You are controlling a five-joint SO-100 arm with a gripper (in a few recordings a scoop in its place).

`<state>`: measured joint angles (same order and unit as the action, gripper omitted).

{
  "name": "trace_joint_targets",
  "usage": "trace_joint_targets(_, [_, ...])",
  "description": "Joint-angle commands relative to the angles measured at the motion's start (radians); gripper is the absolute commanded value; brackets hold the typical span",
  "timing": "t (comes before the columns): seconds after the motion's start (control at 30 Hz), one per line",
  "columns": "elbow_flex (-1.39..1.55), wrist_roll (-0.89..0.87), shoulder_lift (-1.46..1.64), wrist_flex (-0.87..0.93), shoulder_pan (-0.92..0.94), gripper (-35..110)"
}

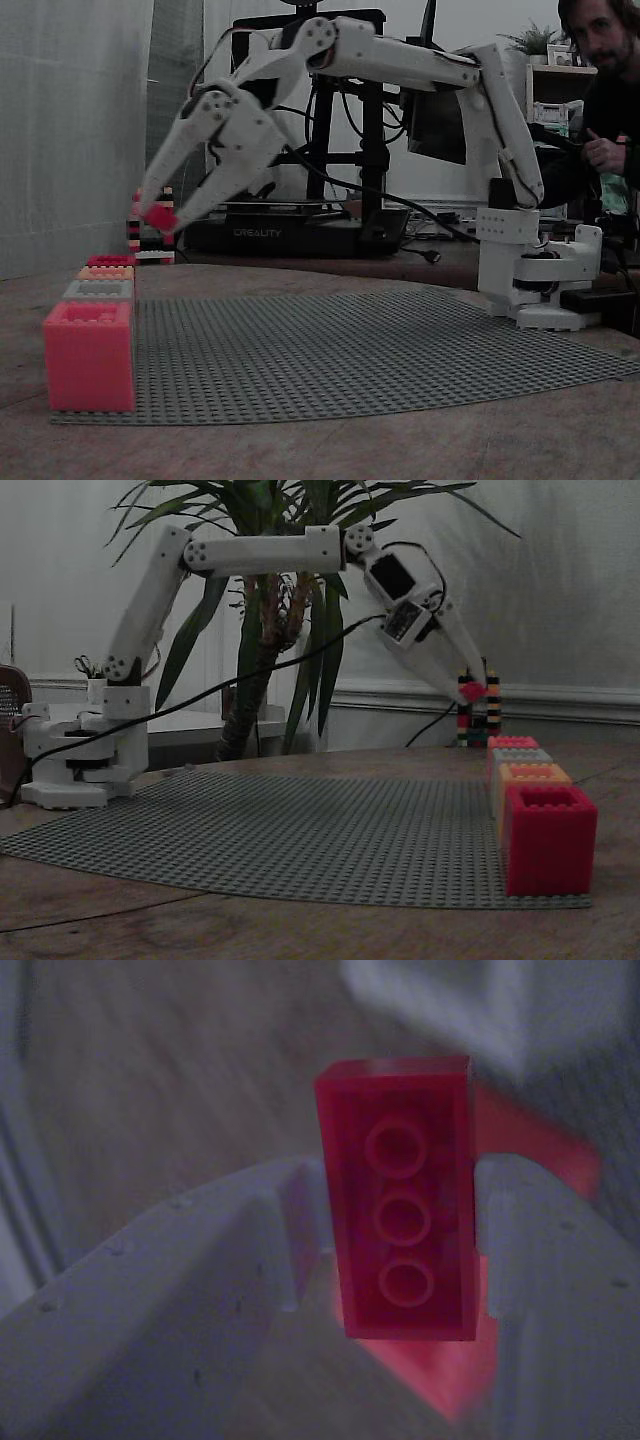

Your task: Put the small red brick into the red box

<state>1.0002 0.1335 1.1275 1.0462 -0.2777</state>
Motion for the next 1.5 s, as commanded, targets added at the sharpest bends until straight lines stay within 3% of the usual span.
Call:
trace_joint_targets(0.0, [-0.041,0.029,0.100,-0.072,0.118,0])
trace_joint_targets(0.57, [-0.449,0.037,-0.258,-0.025,0.456,0])
trace_joint_targets(1.37, [-0.765,0.017,-0.537,0.009,0.577,0])
trace_joint_targets(1.47, [-0.773,0.026,-0.558,0.009,0.577,6])
